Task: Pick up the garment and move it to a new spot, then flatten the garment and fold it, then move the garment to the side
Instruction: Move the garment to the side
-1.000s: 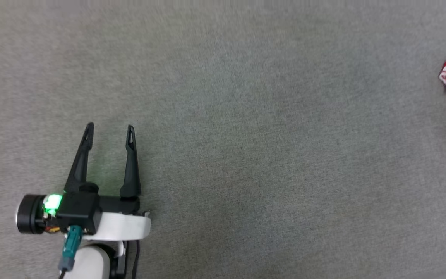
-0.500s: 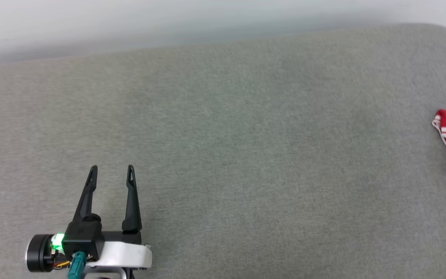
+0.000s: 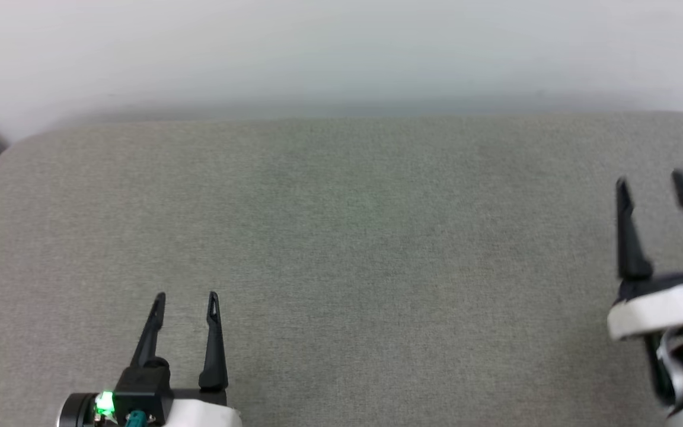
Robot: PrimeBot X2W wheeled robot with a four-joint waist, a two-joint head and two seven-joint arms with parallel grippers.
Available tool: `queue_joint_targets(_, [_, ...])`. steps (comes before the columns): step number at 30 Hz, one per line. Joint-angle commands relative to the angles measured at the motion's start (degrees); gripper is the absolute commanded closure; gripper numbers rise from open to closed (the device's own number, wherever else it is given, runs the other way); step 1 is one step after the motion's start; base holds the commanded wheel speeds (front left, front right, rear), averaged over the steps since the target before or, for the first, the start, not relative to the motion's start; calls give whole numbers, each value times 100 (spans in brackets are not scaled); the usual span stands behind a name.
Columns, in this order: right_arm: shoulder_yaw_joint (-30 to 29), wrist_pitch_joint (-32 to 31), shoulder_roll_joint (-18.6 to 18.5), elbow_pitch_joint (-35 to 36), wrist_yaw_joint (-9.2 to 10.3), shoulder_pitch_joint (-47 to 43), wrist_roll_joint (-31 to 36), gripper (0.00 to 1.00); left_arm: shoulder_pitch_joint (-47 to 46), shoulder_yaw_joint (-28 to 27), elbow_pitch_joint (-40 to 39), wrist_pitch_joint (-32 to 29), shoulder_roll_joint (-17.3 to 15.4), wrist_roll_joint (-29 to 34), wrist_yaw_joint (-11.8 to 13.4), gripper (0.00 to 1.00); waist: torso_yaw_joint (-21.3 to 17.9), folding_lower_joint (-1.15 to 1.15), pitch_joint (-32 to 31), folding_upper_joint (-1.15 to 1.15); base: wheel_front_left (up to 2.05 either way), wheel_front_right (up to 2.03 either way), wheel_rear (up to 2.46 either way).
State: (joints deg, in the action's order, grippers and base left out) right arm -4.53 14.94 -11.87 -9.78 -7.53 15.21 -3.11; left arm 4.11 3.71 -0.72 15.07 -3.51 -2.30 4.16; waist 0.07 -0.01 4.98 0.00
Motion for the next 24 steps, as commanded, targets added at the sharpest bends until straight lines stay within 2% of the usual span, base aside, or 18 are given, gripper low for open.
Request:
queue_joint_targets(1, [5, 26, 107, 83, 8, -224, -50, 0, 81, 32, 27, 12, 2, -6, -9, 0, 104, 1, -113, 0, 0, 0, 0])
queue_joint_targets(7, [-29, 24, 631, 469, 9, -1143, -231, 0, 251, 47, 88, 12, 22, 3, -35, 0, 199, 1, -321, 0, 0, 0, 0])
queue_joint_targets(8, [-75, 25, 788, 646, 8, -1552, -304, 0, 326, 35, 101, 12, 29, 10, -43, 0, 224, 1, -404, 0, 0, 0, 0])
queue_joint_targets(16, [-93, 24, 912, 1029, 8, -2402, -491, 0, 508, 46, 140, 12, 43, 22, -66, 0, 266, 1, -547, 0, 0, 0, 0])
queue_joint_targets(24, [27, 24, 913, 1212, 8, -2763, -788, 0, 588, 34, 187, 12, 48, 65, -50, 0, 242, 1, -624, 0, 0, 0, 0])
